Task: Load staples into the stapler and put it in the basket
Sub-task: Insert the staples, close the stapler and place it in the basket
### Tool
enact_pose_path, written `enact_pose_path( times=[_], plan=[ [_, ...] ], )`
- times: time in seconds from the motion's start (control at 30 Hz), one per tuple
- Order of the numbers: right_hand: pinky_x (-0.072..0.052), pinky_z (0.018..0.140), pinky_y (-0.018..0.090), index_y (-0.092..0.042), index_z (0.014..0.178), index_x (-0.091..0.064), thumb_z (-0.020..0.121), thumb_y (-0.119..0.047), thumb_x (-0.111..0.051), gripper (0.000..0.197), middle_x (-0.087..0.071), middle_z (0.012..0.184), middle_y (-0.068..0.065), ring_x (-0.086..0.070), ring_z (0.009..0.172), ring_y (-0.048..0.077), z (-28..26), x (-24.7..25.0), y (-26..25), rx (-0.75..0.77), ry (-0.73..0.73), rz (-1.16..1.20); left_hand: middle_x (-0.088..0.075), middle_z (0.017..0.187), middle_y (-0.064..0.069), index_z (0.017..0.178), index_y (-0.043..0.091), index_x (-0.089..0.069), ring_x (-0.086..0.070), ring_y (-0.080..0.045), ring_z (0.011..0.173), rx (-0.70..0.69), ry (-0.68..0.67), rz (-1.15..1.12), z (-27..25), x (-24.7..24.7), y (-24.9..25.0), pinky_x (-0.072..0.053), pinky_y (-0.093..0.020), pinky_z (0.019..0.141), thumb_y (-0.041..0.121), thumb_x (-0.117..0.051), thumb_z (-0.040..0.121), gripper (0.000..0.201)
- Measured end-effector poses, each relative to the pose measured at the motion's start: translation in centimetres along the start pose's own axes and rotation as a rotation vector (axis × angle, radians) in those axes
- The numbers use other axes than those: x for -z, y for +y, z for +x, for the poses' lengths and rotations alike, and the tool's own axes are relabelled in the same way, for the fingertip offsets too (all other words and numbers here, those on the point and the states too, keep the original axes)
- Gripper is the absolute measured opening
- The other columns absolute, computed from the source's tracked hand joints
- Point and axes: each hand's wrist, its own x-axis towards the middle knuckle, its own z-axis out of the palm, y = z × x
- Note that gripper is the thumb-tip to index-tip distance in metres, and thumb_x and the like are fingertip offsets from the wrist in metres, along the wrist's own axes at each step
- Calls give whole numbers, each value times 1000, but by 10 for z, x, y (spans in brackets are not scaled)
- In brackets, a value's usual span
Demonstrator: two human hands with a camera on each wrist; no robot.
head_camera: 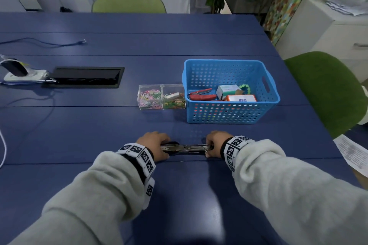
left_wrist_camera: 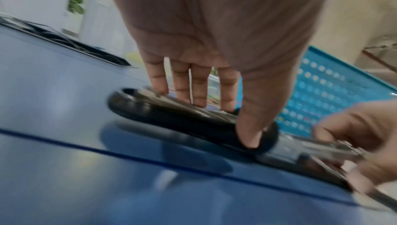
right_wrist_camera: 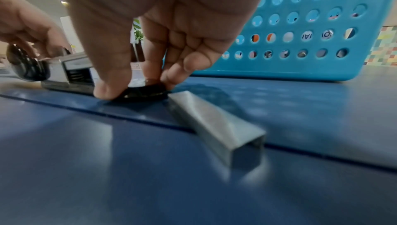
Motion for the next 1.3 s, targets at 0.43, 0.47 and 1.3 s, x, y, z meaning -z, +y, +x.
enact_pose_path(
  times=[0.43,0.47,1.3],
  plan=[
    [-47,88,30,-16,106,-57,74,-41,-71,43,-57,120,8,-56,103,25,-44,1,51,-236,29,54,-49,132,-4,134,48,-39,-46,-29,124,-217,-61,131,11,-7,32,-43,-43,102,23,-55,89,54],
    [-47,86,30,-17,100,-56,74,-43,-71,40,-58,118,8,-55,97,23,-47,-2,51,-236,10,39,-49,132,-4,134,48,-39,-46,-29,124,-217,-62,130,11,-7,32,-43,-43,102,23,-55,89,54],
    [-49,89,33,-16,101,-67,82,-23,-59,22,-63,110,7,-58,103,26,-40,23,-8,121,143,46,-50,132,-2,132,49,-41,-47,-28,122,-242,-71,144,16,-7,27,-43,-43,102,23,-55,88,53]
  ],
)
